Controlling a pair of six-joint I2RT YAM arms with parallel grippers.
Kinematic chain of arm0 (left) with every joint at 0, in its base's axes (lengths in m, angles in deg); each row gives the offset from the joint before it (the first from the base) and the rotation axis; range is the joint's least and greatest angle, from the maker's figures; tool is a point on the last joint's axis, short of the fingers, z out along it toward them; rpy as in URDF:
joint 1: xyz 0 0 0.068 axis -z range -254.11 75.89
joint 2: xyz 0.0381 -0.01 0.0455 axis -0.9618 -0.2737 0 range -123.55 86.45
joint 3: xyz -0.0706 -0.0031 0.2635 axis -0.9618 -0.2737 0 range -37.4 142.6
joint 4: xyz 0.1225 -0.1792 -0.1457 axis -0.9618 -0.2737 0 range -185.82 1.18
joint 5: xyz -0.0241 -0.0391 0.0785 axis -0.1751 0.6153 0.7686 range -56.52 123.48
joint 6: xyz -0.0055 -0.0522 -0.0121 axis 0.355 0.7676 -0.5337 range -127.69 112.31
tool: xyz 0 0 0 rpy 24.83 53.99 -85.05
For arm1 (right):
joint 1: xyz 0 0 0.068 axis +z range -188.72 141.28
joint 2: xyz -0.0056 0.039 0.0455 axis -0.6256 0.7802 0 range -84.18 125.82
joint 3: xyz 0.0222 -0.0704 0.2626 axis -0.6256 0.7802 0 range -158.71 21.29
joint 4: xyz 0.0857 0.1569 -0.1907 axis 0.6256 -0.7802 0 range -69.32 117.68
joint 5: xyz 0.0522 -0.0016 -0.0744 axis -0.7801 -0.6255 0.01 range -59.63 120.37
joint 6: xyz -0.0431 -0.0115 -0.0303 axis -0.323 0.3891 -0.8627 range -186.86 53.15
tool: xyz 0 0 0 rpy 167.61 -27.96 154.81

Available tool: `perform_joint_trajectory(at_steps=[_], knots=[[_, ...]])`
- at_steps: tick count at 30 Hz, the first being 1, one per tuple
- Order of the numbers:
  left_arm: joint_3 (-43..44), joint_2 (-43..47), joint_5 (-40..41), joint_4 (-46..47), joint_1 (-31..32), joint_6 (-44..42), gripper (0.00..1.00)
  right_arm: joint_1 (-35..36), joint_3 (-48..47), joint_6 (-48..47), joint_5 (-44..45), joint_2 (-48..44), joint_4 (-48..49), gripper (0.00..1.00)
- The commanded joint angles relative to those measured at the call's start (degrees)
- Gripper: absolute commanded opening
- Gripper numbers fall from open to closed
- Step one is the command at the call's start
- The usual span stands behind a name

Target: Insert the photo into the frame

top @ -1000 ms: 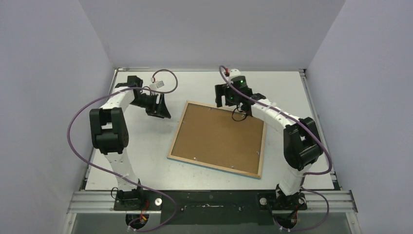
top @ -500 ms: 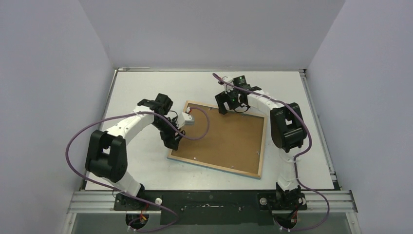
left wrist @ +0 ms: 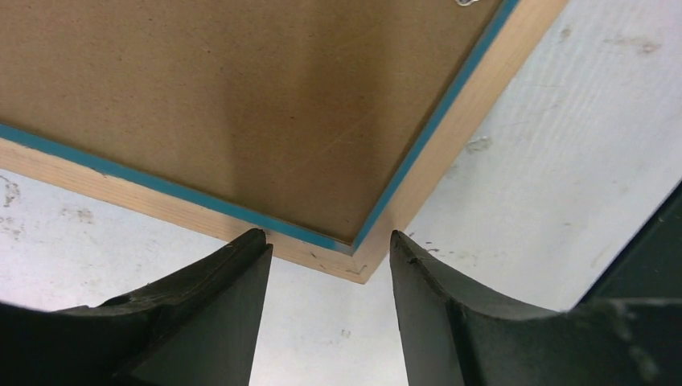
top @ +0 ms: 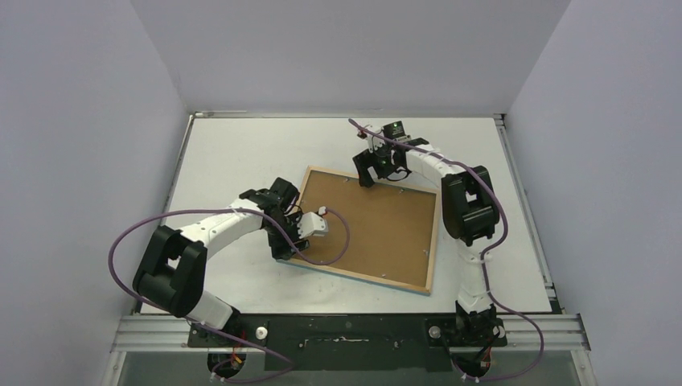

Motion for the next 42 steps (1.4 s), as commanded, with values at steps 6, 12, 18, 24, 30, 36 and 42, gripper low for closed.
perform_joint_trajectory(at_steps=[6,12,18,24,30,36,42], knots=[[-2.4,-0.8,9.3,12.9,0.2,0.0,0.48,-0.8,-0.4,3.1,-0.4,0.7,0.6,0.93],[2.1,-4.1,10.2,14.0,-4.1,1.1,0.45,-0.9,3.4,5.0,0.8,-0.1,3.0,0.89],[7.2,-7.3,12.1,17.4,-9.2,4.7,0.44,-1.5,6.2,8.4,1.6,-0.1,5.2,0.85],[15.2,-10.0,6.9,11.6,-13.7,6.0,0.44,-2.3,9.3,12.3,0.4,-3.0,8.1,0.81],[8.0,-2.2,1.4,6.3,-13.8,-3.3,0.49,-3.2,8.5,14.1,-0.1,-3.6,8.0,0.75],[2.0,-2.1,2.3,8.3,-7.2,-2.0,0.51,-3.5,7.3,14.6,0.2,-2.7,6.4,0.64],[0.4,-4.8,7.9,15.0,-1.8,-0.3,0.49,-3.6,8.8,14.9,1.0,-3.5,5.4,0.53]])
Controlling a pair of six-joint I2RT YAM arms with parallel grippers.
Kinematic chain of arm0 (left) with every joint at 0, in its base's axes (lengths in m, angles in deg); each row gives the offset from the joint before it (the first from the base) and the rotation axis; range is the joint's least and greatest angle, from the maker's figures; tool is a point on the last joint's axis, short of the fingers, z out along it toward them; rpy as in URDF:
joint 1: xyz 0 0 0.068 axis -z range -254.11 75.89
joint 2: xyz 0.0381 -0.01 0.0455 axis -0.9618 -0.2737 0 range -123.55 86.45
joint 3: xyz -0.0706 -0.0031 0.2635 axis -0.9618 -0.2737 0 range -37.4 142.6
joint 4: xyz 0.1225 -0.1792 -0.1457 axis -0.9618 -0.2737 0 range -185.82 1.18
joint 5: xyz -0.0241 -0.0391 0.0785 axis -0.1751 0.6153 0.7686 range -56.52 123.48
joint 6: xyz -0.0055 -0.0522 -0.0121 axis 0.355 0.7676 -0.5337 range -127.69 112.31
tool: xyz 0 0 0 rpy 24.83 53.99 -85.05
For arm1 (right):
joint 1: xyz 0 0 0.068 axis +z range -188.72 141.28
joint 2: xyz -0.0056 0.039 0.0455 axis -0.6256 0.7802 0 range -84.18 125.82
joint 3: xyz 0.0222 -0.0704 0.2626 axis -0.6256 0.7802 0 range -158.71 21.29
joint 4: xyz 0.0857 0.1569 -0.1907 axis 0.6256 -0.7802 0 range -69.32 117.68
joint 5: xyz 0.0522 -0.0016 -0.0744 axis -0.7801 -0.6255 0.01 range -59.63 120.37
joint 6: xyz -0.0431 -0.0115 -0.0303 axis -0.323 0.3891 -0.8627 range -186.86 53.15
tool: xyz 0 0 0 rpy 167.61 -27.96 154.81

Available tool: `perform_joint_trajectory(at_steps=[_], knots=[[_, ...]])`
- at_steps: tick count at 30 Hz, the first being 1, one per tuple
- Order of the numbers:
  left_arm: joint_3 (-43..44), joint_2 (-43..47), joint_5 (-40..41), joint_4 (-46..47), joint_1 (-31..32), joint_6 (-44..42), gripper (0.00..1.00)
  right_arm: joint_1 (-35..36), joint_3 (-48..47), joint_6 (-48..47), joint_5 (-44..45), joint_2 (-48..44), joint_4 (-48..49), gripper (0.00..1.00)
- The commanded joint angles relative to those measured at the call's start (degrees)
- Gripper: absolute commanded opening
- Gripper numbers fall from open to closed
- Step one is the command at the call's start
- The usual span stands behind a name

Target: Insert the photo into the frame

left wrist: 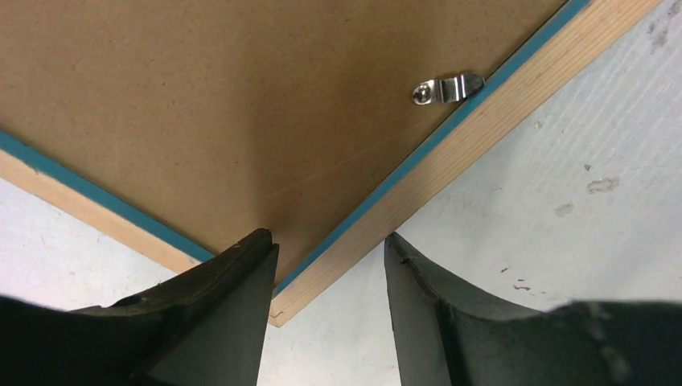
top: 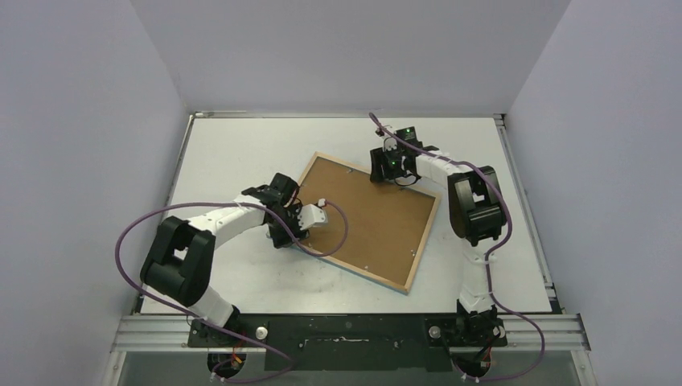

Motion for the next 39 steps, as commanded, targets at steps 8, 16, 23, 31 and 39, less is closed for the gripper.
perform_joint_trajectory(at_steps=[8,16,23,31,39], knots=[[3.0,-6.4,9.1,14.6,0.7,4.4,0.47,0.1,8.4,6.0,1.5,-6.0,-2.2,0.46],[11.8,-13.5,9.8,17.6,-3.9,8.8,0.45,6.5,21.2,10.6,9.0,-13.5,1.8,0.45],[18.0,-16.1,6.3,14.1,-6.9,14.4,0.45,8.9,24.6,13.8,18.5,-17.7,1.9,0.6],[25.1,-10.8,-4.1,1.8,-14.9,25.3,0.55,8.3,22.0,12.9,17.3,-16.3,0.3,0.39],[20.8,-6.0,-9.7,-2.9,-18.5,31.1,0.59,8.3,19.9,12.8,17.4,-17.8,-2.5,0.26]])
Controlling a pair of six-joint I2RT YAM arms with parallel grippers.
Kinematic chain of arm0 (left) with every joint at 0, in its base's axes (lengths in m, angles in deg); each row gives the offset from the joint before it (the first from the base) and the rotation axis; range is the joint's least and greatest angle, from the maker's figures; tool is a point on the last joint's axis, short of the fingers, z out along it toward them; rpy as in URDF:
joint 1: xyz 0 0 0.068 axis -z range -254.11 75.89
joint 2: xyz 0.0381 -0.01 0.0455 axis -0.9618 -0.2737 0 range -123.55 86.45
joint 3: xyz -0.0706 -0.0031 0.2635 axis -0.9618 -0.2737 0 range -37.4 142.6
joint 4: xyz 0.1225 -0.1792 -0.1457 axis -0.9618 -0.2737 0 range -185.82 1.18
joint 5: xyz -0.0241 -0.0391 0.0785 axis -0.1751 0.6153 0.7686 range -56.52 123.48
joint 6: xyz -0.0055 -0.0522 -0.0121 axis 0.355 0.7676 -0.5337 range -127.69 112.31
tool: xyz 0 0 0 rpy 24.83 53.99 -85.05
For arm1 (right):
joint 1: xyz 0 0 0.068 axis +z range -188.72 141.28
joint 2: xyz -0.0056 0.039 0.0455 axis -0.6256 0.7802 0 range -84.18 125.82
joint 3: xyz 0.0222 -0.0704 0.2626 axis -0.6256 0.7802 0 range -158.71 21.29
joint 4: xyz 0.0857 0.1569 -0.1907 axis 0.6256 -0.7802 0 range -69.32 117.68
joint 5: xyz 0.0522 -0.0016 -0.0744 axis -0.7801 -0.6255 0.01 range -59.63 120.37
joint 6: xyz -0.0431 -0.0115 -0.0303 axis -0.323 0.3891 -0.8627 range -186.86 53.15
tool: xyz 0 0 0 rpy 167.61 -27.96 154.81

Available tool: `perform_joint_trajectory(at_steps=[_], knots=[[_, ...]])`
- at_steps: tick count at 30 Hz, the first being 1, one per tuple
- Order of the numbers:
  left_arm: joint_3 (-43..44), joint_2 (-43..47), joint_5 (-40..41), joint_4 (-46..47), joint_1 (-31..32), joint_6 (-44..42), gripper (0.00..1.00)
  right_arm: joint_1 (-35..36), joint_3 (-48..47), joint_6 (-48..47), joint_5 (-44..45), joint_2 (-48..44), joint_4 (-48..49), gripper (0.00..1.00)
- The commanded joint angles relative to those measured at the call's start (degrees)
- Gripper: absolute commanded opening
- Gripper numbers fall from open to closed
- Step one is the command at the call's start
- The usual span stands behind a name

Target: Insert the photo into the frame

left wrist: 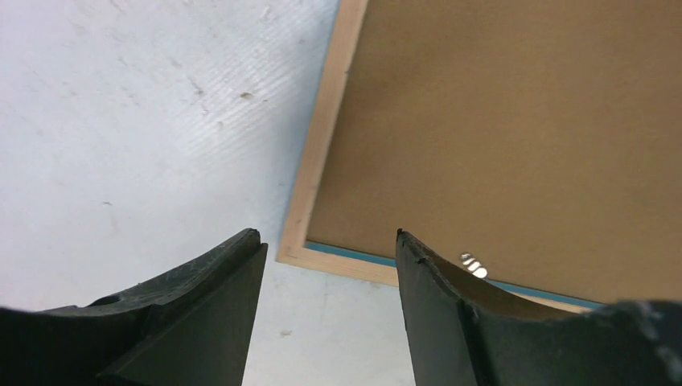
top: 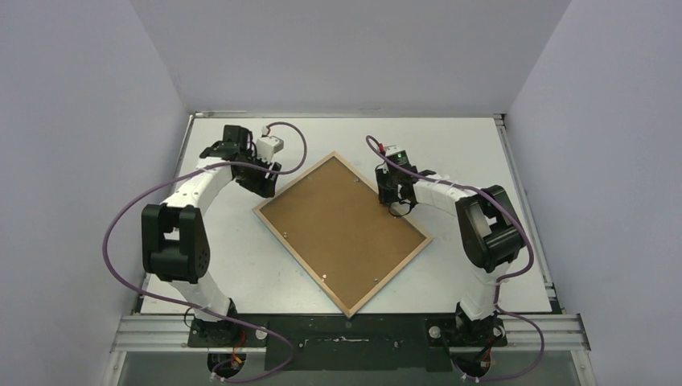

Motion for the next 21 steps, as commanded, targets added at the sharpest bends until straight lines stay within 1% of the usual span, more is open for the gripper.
perform_joint_trajectory(at_steps=[1,5,8,11,14,17,21], knots=[[-2.4,3.7,-5.9,-2.1,0.5,6.3,0.59,0.8,-2.2,1.6,-2.1,-2.1,-7.2,0.26],[-4.4,4.1,-6.4,-2.3,0.3,9.8,0.58,0.8,-5.1,2.8,-0.9,-3.4,-10.4,0.21],[-4.6,3.7,-6.3,-2.1,-0.3,12.1,0.58,0.1,-6.4,4.8,-1.9,-4.9,-11.4,0.16],[-3.2,2.4,-6.9,-3.6,-1.7,15.0,0.6,-2.4,-5.2,8.2,-6.4,-6.5,-9.7,0.12],[-1.3,1.2,-9.4,-5.1,-4.1,17.4,0.6,-5.5,-1.3,12.5,-13.6,-8.0,-4.9,0.06],[-0.3,0.7,-9.1,-5.8,-5.0,17.8,0.61,-6.7,0.7,14.8,-16.6,-8.5,-2.9,0.05],[-2.1,1.2,-8.8,-4.7,-4.8,17.4,0.63,-6.8,0.3,15.9,-16.7,-9.9,-3.1,0.05]])
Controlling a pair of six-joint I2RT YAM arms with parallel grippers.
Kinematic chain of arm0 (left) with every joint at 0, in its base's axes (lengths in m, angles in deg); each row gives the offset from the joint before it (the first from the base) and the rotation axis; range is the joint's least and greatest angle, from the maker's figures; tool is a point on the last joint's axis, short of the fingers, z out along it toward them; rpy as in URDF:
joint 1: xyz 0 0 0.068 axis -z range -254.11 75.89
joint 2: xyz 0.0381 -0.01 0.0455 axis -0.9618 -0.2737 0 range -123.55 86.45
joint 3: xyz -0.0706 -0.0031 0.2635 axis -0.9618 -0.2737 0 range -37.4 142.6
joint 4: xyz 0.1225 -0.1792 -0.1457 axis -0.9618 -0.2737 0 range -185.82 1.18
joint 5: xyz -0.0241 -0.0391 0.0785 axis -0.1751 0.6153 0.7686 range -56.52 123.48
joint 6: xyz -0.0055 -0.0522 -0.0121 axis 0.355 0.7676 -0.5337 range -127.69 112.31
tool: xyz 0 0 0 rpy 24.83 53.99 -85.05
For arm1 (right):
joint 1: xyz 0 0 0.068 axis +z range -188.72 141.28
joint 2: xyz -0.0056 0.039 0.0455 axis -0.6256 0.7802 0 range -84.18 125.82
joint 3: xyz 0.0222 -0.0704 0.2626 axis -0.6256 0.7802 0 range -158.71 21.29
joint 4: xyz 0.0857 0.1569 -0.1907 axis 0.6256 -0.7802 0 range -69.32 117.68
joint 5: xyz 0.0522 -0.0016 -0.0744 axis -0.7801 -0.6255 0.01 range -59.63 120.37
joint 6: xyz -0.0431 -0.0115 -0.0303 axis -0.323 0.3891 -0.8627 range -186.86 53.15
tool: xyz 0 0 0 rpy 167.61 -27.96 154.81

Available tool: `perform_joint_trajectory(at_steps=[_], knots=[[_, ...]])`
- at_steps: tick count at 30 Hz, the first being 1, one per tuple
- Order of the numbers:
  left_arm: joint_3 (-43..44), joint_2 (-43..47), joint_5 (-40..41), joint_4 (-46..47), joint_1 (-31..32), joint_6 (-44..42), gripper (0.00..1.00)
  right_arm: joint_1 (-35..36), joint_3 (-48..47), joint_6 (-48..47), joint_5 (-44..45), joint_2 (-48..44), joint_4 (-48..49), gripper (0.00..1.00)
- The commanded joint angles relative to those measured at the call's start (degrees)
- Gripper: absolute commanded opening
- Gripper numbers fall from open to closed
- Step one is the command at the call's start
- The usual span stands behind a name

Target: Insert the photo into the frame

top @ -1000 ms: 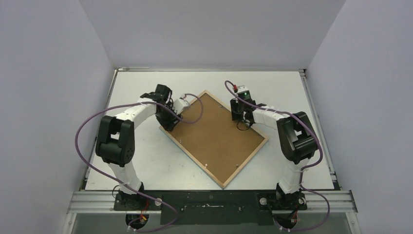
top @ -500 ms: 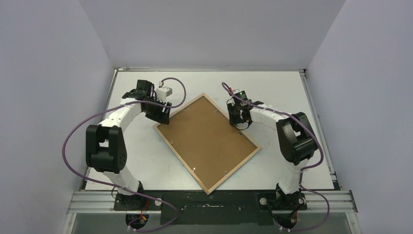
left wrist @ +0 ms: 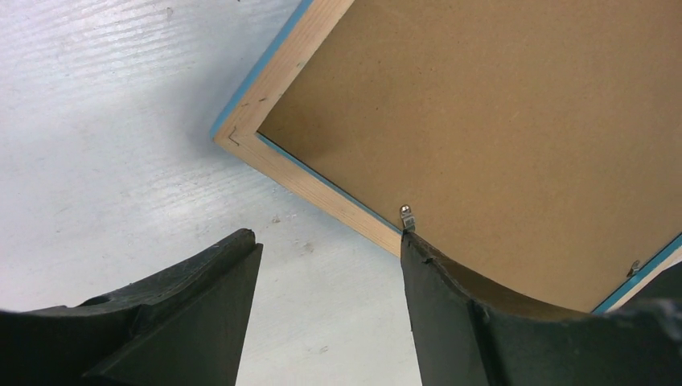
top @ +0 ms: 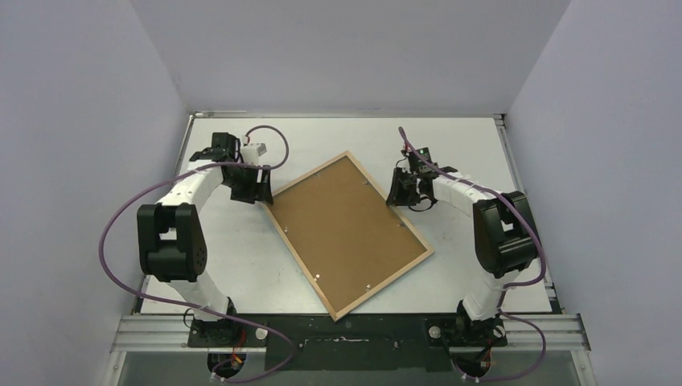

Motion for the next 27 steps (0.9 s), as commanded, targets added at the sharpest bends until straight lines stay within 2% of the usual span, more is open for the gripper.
perform_joint_trajectory(at_steps=[1,7,15,16,20,22,23,25,27], knots=[[0.5,0.1,-2.0,0.4,0.4,1.4,0.63,0.2,-1.3,4.7,-3.1,-5.7,5.3,0.05],[1.3,-2.1,-4.1,2.2,0.5,3.1,0.63,1.4,-7.0,1.5,2.8,-10.3,0.4,0.05],[8.8,-4.5,-8.3,1.9,0.3,3.7,0.62,7.2,-18.2,-7.4,12.4,-11.3,-7.5,0.06],[9.4,-4.7,-8.0,1.7,0.3,3.6,0.62,7.0,-18.6,-7.8,11.9,-10.9,-8.2,0.1],[8.9,-5.0,-2.9,-0.1,0.2,1.7,0.62,7.2,-16.4,-9.6,13.5,-10.1,-7.4,0.43],[6.7,-4.0,-0.1,-0.2,0.2,1.7,0.62,7.2,-13.8,-10.5,16.4,-10.5,-5.0,0.7],[5.2,-3.2,1.3,0.1,0.2,2.3,0.61,7.1,-12.5,-11.0,16.3,-10.7,-2.9,0.78],[3.1,-1.6,2.7,0.0,0.2,3.4,0.62,6.8,-11.6,-11.1,15.8,-10.2,-0.7,0.88],[3.0,-0.3,2.9,-2.1,0.1,3.9,0.64,6.8,-12.0,-11.1,15.6,-8.6,-0.4,0.9]])
